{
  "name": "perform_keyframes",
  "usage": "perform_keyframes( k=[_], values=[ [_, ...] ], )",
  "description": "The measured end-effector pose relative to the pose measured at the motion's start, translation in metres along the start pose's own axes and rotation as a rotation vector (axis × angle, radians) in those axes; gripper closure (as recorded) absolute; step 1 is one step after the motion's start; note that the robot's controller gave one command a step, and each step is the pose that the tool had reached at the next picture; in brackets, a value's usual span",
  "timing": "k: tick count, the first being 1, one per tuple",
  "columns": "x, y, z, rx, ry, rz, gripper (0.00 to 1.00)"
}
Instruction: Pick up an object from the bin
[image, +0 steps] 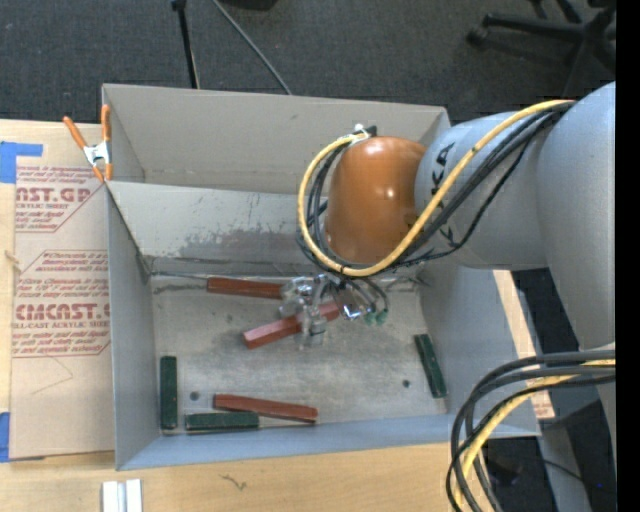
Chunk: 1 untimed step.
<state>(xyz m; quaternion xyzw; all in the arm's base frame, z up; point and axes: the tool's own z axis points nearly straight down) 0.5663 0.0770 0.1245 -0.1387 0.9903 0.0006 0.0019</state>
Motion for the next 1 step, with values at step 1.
perform_keyframes(
  k=[1],
  values=[
    [-0.0006,0.0004,-0.008,0.0,0.001,0.001,1.0]
  ],
)
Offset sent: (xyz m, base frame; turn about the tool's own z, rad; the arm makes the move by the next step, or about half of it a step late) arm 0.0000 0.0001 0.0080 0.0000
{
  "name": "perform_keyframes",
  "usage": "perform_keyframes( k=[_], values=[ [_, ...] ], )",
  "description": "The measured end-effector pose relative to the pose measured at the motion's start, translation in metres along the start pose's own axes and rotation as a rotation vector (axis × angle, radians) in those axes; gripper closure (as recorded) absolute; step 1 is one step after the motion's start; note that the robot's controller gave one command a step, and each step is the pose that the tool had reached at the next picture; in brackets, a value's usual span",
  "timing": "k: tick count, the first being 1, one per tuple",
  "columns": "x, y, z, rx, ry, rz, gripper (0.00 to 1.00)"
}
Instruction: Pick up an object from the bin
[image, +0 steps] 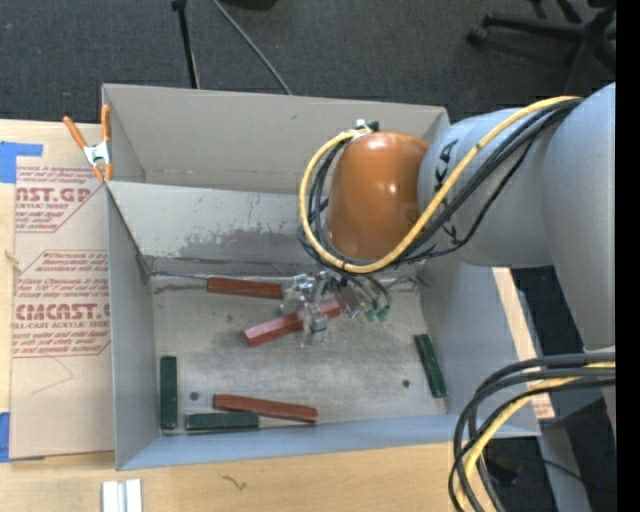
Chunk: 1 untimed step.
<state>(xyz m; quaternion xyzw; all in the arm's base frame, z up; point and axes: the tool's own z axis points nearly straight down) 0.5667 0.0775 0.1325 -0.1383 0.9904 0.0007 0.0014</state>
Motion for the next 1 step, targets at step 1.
perform_keyframes(
  k=[1],
  values=[
    [-0.0009,0.0002,-0.0221,0.001,-0.001,0.001,1.0]
  ],
)
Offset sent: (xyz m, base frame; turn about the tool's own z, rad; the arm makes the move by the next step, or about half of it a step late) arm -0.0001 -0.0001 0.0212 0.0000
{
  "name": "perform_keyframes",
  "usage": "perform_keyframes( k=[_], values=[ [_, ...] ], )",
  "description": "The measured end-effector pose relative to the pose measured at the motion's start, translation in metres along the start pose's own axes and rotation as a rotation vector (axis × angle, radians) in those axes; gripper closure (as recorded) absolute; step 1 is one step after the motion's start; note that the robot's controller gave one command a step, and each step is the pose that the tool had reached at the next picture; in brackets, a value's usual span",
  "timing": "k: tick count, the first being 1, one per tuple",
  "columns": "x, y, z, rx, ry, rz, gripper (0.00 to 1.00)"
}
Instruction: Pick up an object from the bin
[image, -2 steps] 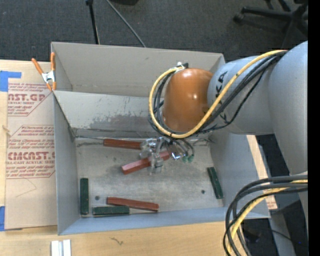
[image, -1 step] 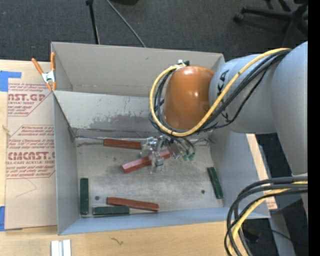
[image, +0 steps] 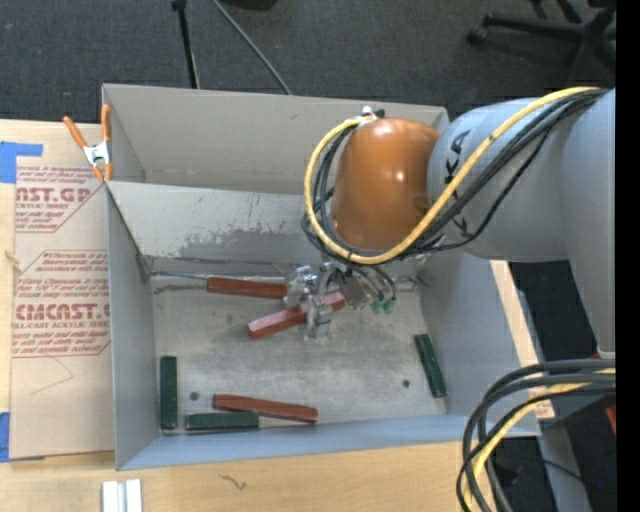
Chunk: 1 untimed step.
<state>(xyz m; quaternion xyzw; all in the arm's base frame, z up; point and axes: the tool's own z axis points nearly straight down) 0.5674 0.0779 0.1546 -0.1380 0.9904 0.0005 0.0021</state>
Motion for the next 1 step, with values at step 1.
perform_keyframes(
  k=[1],
  values=[
    [-0.001,0.0001,-0.0207,0.0,0.0,0.001,1.0]
  ],
)
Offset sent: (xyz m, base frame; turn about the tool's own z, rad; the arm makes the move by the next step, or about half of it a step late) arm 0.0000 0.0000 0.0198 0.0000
